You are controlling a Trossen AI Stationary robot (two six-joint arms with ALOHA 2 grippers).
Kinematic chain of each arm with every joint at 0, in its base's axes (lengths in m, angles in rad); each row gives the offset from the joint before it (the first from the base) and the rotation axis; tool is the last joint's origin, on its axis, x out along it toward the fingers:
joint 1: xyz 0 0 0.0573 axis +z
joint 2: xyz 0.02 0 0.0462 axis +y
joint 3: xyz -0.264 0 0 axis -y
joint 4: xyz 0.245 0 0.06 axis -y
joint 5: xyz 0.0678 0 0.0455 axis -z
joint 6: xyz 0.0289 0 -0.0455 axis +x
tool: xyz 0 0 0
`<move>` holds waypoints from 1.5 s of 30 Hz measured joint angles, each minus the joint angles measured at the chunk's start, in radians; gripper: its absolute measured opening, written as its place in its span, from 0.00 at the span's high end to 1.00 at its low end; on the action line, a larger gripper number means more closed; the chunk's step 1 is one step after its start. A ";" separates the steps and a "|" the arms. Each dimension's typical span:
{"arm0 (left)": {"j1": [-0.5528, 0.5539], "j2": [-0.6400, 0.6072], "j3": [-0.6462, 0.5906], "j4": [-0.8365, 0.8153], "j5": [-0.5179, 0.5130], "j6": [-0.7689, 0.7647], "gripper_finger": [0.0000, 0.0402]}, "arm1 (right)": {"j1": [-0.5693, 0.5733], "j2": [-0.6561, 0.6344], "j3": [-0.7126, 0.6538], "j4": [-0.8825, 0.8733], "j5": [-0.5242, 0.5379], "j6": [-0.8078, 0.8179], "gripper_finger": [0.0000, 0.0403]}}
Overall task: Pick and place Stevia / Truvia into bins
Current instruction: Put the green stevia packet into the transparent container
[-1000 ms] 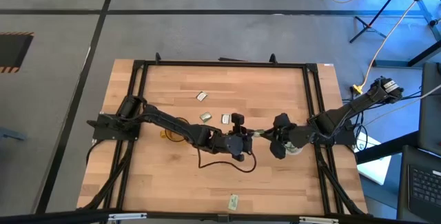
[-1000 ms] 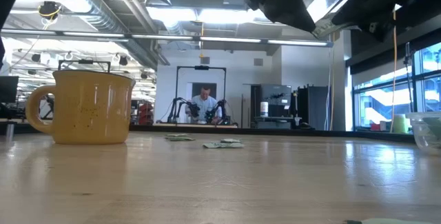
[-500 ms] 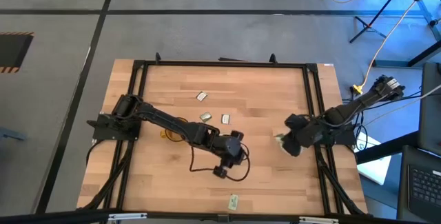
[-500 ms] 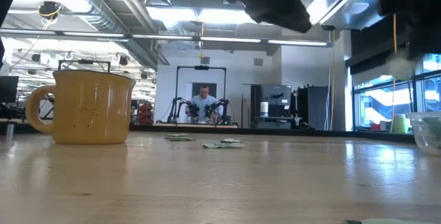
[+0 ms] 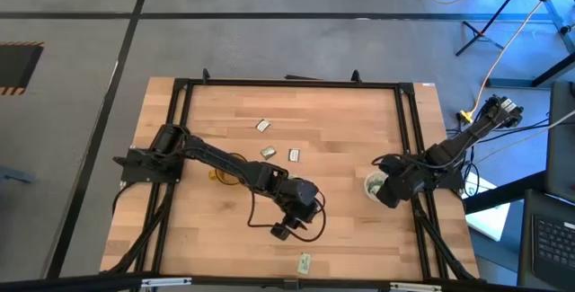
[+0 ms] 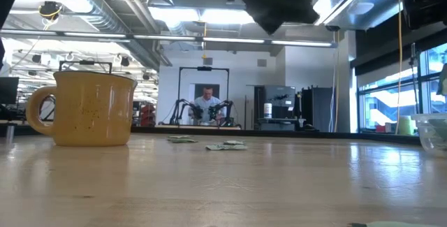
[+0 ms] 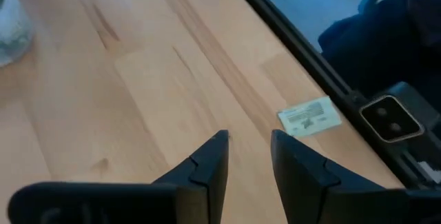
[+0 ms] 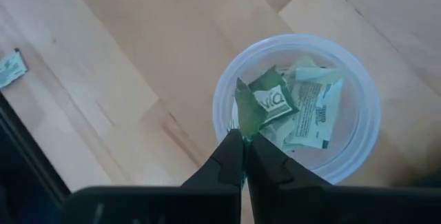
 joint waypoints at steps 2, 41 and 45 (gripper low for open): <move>-0.003 0.004 -0.001 -0.024 0.000 -0.005 0.74 | 0.000 0.008 0.000 -0.003 0.002 0.000 0.98; -0.089 0.172 -0.002 0.227 0.146 0.055 0.71 | -0.001 0.069 -0.143 0.088 -0.017 0.054 0.74; -0.105 0.193 0.000 0.248 0.082 0.101 0.71 | -0.001 0.069 -0.143 0.088 -0.017 0.054 0.74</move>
